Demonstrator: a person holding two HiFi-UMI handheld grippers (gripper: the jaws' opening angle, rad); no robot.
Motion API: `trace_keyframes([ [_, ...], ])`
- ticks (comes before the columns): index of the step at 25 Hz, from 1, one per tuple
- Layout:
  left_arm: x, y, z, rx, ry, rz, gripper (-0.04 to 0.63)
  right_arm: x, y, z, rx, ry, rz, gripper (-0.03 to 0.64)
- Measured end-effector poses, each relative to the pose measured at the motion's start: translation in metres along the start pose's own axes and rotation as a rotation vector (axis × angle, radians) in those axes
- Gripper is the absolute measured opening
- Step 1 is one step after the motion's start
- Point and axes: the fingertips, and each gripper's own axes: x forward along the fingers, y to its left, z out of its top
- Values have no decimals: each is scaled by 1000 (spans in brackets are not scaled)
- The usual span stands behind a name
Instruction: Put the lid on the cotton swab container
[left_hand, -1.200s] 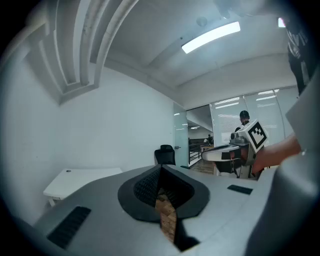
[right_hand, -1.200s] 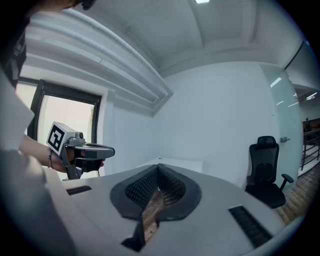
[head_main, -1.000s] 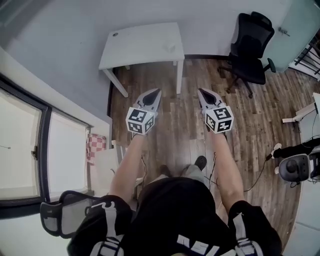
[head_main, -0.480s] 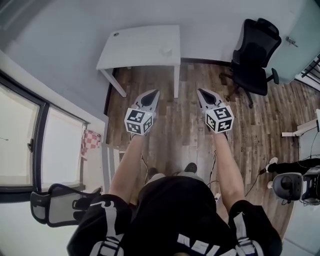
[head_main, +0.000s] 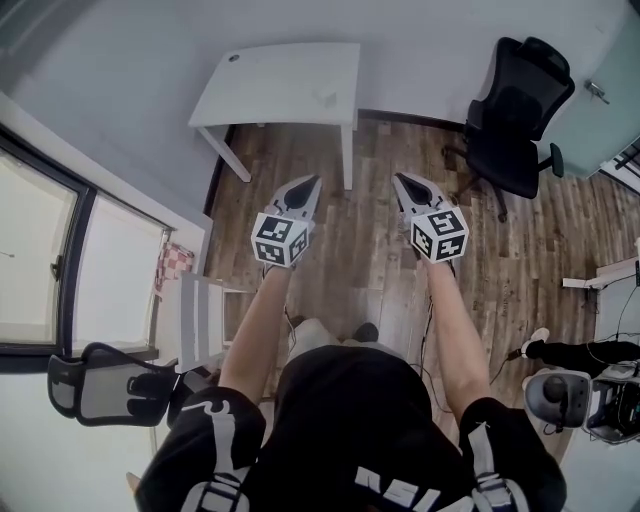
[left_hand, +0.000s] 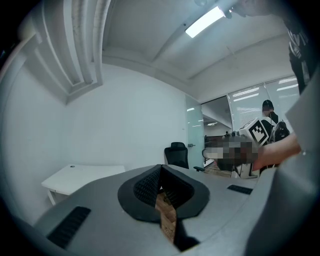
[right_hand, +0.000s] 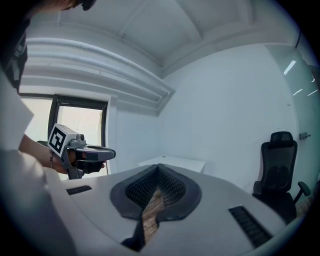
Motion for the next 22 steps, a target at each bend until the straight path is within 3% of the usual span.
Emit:
trace_keyframes([
  [11, 41, 0, -6, -10, 18, 25, 25, 9, -38, -12, 23, 9, 23, 14],
  [22, 123, 42, -3, -26, -1, 46, 25, 73, -102, -9, 7, 24, 49, 14],
])
